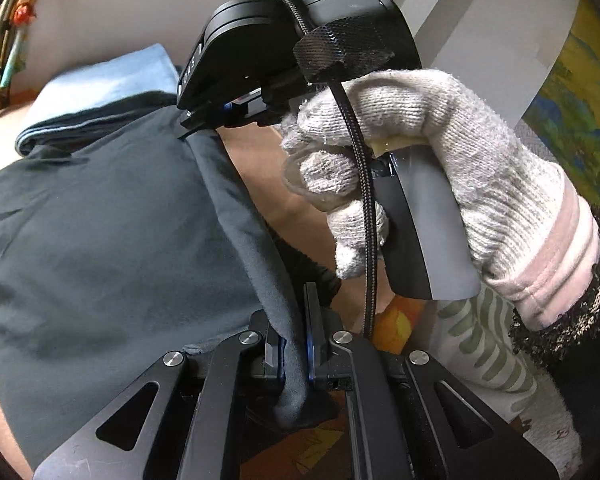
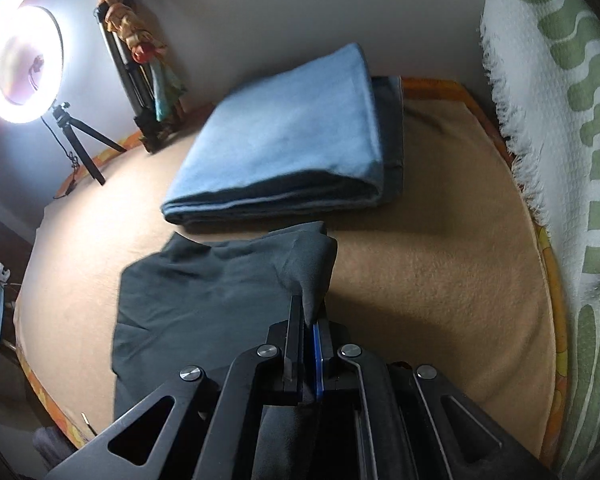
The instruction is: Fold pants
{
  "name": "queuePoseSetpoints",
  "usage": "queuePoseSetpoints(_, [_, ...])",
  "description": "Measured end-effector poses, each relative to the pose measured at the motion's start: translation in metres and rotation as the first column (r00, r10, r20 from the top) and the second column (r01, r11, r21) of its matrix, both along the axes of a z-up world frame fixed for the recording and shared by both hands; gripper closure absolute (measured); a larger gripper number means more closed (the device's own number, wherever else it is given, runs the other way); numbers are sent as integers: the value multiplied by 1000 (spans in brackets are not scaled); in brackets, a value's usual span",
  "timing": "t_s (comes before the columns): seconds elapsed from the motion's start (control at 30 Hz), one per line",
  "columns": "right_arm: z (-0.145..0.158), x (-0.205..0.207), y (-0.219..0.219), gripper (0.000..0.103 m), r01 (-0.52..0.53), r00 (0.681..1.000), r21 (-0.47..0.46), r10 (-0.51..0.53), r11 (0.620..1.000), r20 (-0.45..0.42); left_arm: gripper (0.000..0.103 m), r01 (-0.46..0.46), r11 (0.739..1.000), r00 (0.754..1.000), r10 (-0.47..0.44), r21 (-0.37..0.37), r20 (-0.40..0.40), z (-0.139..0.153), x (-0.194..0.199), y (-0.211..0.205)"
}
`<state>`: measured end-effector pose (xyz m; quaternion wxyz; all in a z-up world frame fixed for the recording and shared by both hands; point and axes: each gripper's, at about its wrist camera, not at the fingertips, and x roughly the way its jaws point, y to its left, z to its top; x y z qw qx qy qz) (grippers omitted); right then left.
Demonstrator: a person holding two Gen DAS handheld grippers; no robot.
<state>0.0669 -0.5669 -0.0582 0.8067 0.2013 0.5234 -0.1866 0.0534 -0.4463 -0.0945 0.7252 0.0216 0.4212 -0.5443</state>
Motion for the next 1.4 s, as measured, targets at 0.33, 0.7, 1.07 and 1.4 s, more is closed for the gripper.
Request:
queuePoseSetpoints(0.33, [-15, -15, -18, 101, 45, 999, 1, -45, 999, -10, 92, 10, 1000, 1000, -11, 13, 20, 16, -21, -16])
queuePoseSetpoints(0.7, [25, -43, -6, 63, 85, 996, -74, -82, 994, 34, 59, 21, 999, 998, -23, 32, 53, 36, -48, 34])
queuePoseSetpoints(1.07, [52, -82, 58, 52, 3, 999, -64, 1, 998, 51, 56, -156, 981, 985, 146, 114, 93, 19, -15, 146])
queuePoseSetpoints(1.4, [66, -12, 126, 52, -153, 981, -45, 157, 987, 110, 56, -256, 966, 961, 259, 42, -95, -18, 3, 165])
